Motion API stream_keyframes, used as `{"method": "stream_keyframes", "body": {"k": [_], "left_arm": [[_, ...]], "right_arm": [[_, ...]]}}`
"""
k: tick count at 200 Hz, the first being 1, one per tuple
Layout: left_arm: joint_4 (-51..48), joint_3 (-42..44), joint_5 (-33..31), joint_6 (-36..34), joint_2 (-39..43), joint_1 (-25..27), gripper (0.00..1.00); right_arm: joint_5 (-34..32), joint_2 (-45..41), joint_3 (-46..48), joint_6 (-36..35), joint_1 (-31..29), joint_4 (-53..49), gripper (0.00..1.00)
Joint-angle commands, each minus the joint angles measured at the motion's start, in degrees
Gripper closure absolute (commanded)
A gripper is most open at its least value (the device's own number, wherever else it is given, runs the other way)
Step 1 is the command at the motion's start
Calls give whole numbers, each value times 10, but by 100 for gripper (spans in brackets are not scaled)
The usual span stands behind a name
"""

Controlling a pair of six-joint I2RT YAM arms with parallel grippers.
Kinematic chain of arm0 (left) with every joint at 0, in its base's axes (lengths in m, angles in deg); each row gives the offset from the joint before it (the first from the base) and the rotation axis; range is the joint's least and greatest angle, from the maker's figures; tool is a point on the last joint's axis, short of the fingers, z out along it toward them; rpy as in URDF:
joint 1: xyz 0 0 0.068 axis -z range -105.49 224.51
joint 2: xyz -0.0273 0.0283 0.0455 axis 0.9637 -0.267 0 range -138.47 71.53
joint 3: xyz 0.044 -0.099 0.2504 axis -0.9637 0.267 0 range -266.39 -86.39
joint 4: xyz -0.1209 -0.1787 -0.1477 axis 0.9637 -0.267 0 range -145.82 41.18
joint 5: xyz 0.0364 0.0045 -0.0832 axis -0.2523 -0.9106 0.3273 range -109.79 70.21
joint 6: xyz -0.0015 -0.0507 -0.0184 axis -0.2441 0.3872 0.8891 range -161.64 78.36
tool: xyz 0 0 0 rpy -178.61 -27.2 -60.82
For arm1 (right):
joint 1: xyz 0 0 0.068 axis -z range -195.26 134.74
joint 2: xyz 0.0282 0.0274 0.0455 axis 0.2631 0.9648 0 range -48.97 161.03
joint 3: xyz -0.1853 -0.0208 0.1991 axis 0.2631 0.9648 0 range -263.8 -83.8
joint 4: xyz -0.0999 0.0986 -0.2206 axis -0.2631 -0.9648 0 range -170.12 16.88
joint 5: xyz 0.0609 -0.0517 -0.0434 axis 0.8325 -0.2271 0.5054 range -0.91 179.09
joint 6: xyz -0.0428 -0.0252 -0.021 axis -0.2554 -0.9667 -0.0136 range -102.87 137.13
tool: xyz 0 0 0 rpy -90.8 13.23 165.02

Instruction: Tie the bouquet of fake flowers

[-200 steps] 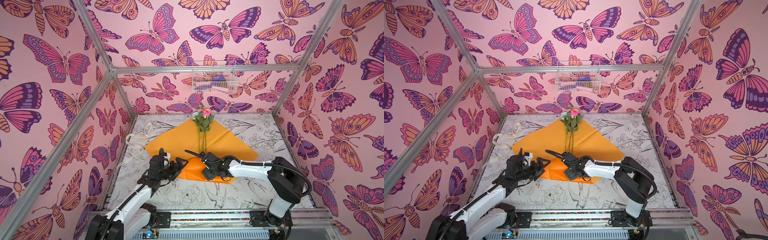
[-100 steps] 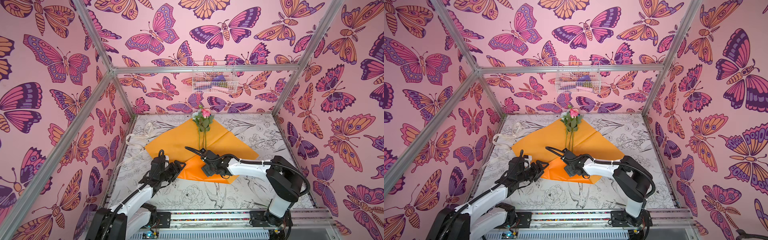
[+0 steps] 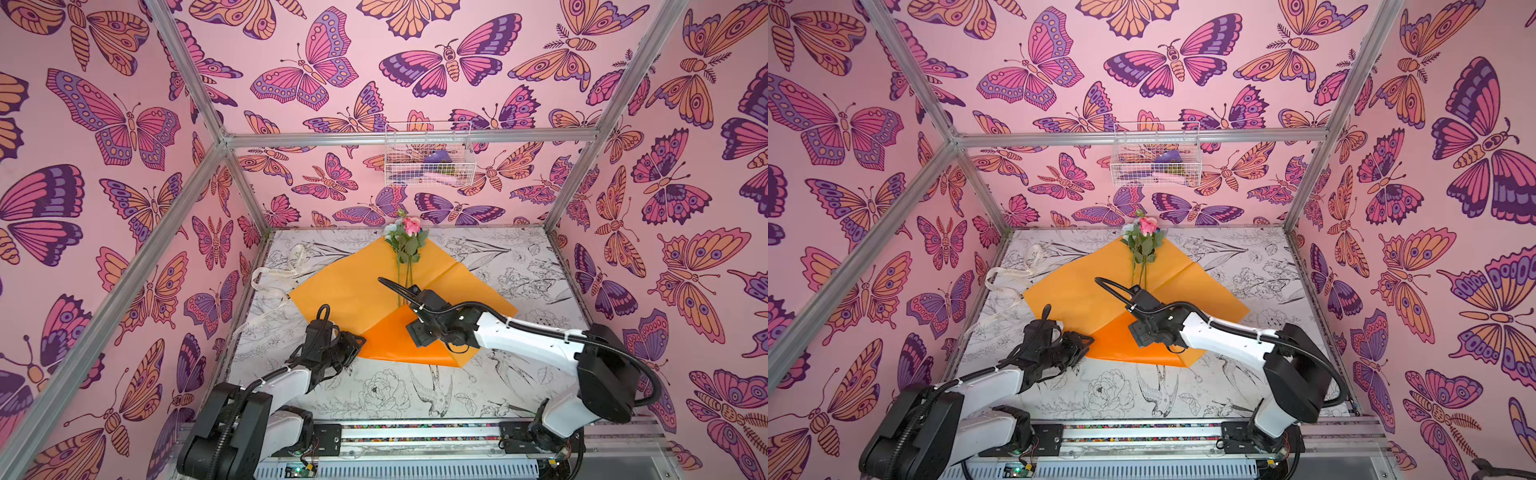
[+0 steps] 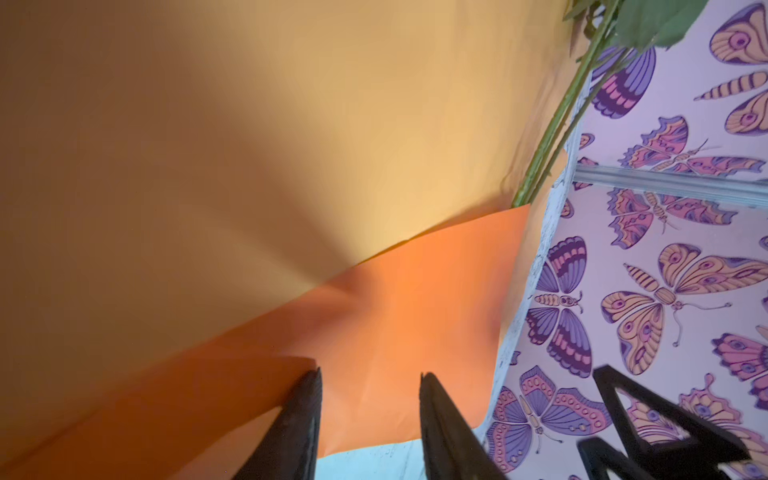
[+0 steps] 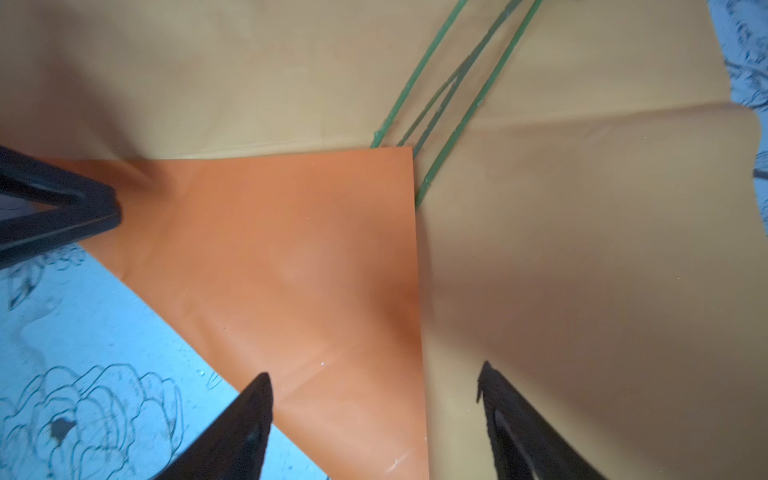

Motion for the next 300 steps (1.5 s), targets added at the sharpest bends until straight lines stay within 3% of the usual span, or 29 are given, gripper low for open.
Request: {"method": "stream_keyframes", "body": {"k": [1, 43, 80, 144, 257, 300], "left_arm": [[-10, 17, -17, 10, 2, -5, 61], [-48, 22, -37, 13, 39, -4, 61], [-56, 22, -48, 12, 49, -5, 61], [-68, 28, -59, 16, 60, -6, 61], [-98, 24, -68, 18, 85, -7, 60], [-181, -3, -83, 6, 148, -8, 50]], "right_arm": [[74, -34, 21, 40, 0, -32, 44], [156, -27, 64, 89, -5, -28, 73], [185, 11, 80, 110, -8, -21, 83], [135, 89, 59, 127, 8, -66, 84], [112, 60, 119, 138, 51, -73, 81], [103, 26, 85, 109, 49, -98, 78]]}}
